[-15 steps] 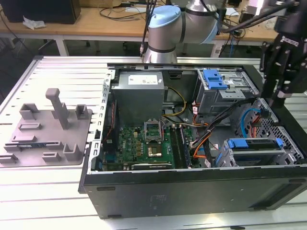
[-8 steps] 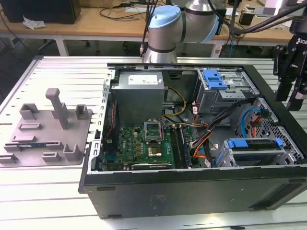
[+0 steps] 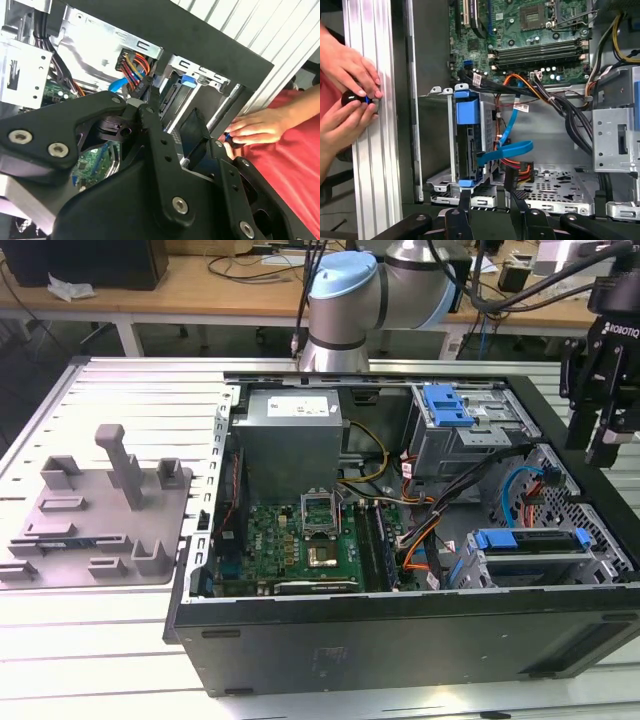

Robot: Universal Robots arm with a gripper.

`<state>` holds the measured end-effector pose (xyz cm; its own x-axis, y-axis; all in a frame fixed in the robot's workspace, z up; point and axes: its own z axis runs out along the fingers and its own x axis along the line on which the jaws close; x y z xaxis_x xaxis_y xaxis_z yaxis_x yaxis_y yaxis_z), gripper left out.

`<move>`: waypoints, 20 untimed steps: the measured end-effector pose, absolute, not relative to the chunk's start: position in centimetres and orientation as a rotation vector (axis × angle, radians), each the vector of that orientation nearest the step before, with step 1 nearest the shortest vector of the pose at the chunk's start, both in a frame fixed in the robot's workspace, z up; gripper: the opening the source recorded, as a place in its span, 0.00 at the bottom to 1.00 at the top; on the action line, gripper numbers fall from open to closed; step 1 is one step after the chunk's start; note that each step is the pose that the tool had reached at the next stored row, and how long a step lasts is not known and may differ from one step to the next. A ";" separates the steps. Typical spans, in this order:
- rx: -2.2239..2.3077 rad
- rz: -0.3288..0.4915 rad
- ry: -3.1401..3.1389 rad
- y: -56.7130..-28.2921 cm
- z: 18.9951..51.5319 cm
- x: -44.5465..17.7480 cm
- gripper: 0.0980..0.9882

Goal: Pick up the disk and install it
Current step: 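Insert the first disk wire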

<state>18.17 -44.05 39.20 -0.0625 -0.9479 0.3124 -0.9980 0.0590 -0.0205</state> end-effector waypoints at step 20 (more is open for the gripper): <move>1.872 0.384 -2.185 -41.6 37.0 18.1 0.39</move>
<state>18.06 -41.56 36.97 -0.1516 -0.9258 0.3462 -0.9884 0.1456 -0.0435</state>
